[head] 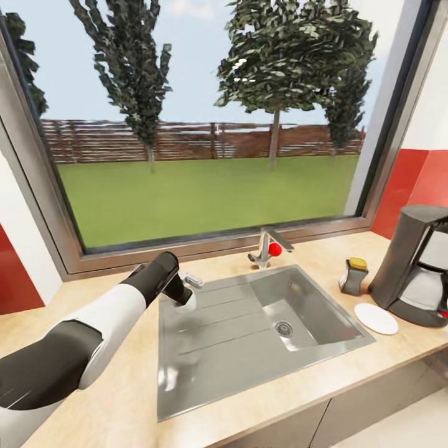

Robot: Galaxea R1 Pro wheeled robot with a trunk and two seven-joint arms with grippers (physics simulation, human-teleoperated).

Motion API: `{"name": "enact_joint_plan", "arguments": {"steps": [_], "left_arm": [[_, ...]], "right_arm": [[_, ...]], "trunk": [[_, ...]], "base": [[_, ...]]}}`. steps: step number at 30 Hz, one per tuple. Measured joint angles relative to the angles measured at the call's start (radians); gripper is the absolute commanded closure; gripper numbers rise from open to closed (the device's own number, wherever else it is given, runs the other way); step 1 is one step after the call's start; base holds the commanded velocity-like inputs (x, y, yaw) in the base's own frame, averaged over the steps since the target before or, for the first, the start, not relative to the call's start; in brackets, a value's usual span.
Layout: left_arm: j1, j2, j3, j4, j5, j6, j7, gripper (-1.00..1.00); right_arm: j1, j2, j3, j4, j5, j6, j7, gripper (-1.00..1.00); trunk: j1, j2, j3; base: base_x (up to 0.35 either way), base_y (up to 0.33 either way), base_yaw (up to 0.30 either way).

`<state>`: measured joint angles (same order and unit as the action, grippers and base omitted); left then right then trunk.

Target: Set up a coffee station on the kitchen countertop: keep the coffee maker on the countertop, move the bottle of coffee from the kitchen shelf to the counter next to the coffee maker, place a paper coffee filter on top of the coffee maker, put the saucer next to the coffee maker with the coffee cup on the saucer, and place the electric kettle next to the coffee maker.

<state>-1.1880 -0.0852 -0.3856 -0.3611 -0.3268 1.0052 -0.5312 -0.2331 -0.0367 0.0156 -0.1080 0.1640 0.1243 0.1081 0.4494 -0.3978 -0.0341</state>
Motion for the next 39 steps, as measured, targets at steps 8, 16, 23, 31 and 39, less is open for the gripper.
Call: {"name": "enact_joint_plan", "arguments": {"steps": [8, 16, 23, 31, 39], "left_arm": [[0.002, -0.005, 0.001, 0.0, -0.003, 0.0, 0.0, 1.0], [0.013, -0.008, 0.002, 0.0, -0.003, -0.001, 0.0, 1.0], [0.015, -0.035, -0.001, 0.0, -0.061, -0.004, 0.002, 1.0], [0.014, -0.053, 0.002, -0.001, -0.168, -0.001, -0.003, 1.0], [0.014, -0.067, 0.004, -0.002, -0.167, -0.001, -0.007, 1.0]], "right_arm": [[0.0, -0.016, -0.033, 0.0, -0.001, 0.0, 0.001, -1.0], [0.0, -0.017, -0.037, 0.0, -0.002, 0.0, 0.001, -1.0], [0.0, -0.017, -0.037, 0.0, -0.002, 0.0, 0.0, -1.0], [0.0, -0.017, -0.037, 0.0, -0.002, 0.0, 0.0, -1.0], [0.0, -0.017, -0.037, 0.0, -0.002, 0.0, -0.001, -1.0]], "trunk": [[0.0, 0.0, 0.0], [0.0, 0.0, 0.0], [0.0, 0.0, 0.0], [0.0, 0.0, 0.0], [0.0, 0.0, 0.0]], "base": [[0.0, 0.0, -0.288], [0.0, 0.0, -0.288], [0.0, 0.0, -0.288], [0.0, 0.0, -0.288], [0.02, -0.027, -0.288]]}}
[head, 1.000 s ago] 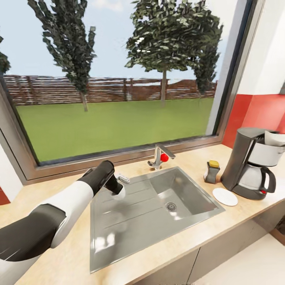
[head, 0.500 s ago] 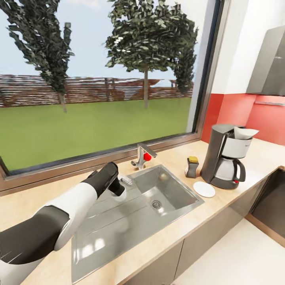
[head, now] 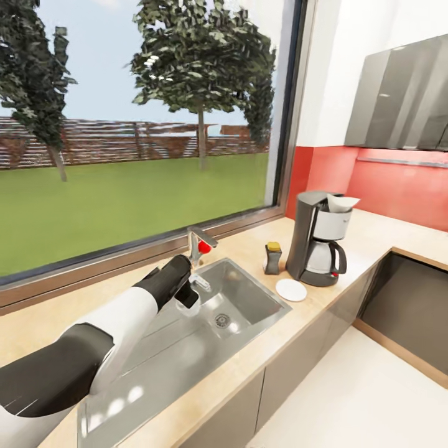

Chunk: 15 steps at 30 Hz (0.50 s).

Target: Set up a coffee station on the kitchen countertop: keep the coffee maker on the countertop, move the bottle of coffee from the kitchen shelf to the counter next to the coffee maker, place a paper coffee filter on top of the coffee maker, put the saucer next to the coffee maker with the coffee cup on the saucer, and place the electric kettle next to the coffee maker.

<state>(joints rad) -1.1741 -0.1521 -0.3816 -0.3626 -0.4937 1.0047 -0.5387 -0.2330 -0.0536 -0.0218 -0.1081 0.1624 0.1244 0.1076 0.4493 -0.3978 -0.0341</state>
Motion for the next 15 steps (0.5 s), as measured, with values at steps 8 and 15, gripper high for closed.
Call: {"name": "enact_joint_plan", "arguments": {"steps": [8, 15], "left_arm": [[0.0, -0.004, 0.0, -0.001, 0.0, 0.0, 0.0, 1.0], [0.0, -0.006, 0.001, -0.001, 0.0, 0.0, 0.0, 1.0]], "right_arm": [[0.0, 0.0, 0.0, 0.0, 0.0, 0.0, 0.0, -1.0], [0.0, 0.0, 0.0, 0.0, 0.0, 0.0, 0.0, -1.0]], "trunk": [[0.0, 0.0, 0.0], [0.0, 0.0, 0.0]], "base": [[0.19, -0.193, -0.288], [0.229, -0.205, -0.287]]}}
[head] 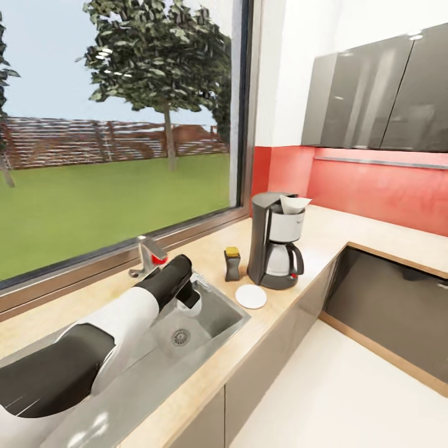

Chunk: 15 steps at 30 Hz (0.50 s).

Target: Set up a coffee station on the kitchen countertop: keep the coffee maker on the countertop, move the bottle of coffee from the kitchen shelf to the counter next to the coffee maker, place a paper coffee filter on top of the coffee maker, put the saucer next to the coffee maker with the coffee cup on the saucer, and place the electric kettle next to the coffee maker.

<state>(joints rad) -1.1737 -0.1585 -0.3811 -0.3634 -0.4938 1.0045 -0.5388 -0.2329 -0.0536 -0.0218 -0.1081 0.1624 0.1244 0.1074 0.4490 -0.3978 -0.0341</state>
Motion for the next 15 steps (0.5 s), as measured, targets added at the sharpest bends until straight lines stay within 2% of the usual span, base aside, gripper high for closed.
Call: {"name": "enact_joint_plan", "arguments": {"steps": [3, 9, 15], "left_arm": [[0.001, 0.0, 0.001, 0.001, 0.0, 0.0, 0.0, 1.0], [0.002, -0.001, 0.001, 0.0, 0.0, 0.0, 0.0, 1.0], [0.001, 0.001, 0.001, 0.001, -0.001, 0.0, 0.0, 1.0]], "right_arm": [[0.0, 0.0, 0.0, 0.0, 0.0, 0.0, 0.0, -1.0], [0.0, 0.0, 0.0, 0.0, 0.0, 0.0, -0.002, -1.0], [0.0, 0.0, 0.0, 0.0, 0.0, 0.0, -0.003, -1.0]], "trunk": [[0.0, 0.0, 0.0], [0.0, 0.0, 0.002], [0.0, 0.0, 0.005]], "base": [[0.122, -0.173, -0.287], [0.017, -0.231, -0.287], [0.001, -0.056, -0.288]]}}
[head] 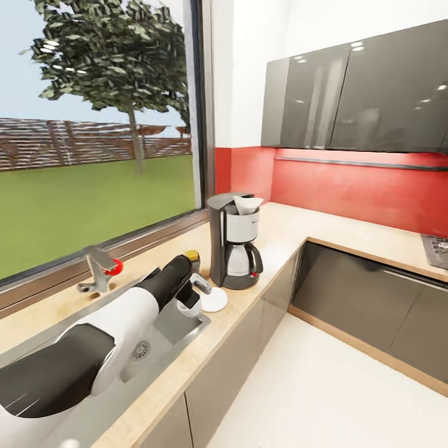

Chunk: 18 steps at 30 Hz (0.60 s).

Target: Set up a coffee station on the kitchen countertop: keep the coffee maker on the countertop, move the bottle of coffee from the kitchen shelf to the counter next to the coffee maker, place a paper coffee filter on top of the coffee maker, put the saucer next to the coffee maker with the coffee cup on the saucer, and place the electric kettle next to the coffee maker.

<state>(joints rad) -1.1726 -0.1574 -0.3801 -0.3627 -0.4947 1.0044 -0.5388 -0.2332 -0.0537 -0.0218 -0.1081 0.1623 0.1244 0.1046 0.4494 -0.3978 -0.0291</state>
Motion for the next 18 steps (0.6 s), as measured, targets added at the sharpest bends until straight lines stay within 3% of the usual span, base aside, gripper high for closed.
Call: {"name": "enact_joint_plan", "arguments": {"steps": [5, 12, 18], "left_arm": [[0.0, 0.002, 0.0, 0.0, -0.002, 0.0, 0.0, 1.0], [0.001, 0.007, 0.0, 0.0, -0.008, -0.001, 0.001, 1.0], [0.013, 0.01, 0.006, -0.003, -0.007, -0.005, 0.001, 1.0]], "right_arm": [[0.0, 0.0, 0.0, 0.0, 0.0, 0.0, -0.002, -1.0], [0.0, 0.0, 0.001, 0.0, 0.0, -0.002, -0.002, -1.0], [0.0, 0.015, 0.001, -0.013, 0.0, -0.003, -0.004, -1.0]], "trunk": [[0.0, 0.0, 0.001], [0.0, 0.0, 0.002], [0.0, 0.0, 0.002]], "base": [[0.0, -0.004, -0.14], [0.006, 0.0, -0.009], [0.003, -0.002, 0.0]]}}
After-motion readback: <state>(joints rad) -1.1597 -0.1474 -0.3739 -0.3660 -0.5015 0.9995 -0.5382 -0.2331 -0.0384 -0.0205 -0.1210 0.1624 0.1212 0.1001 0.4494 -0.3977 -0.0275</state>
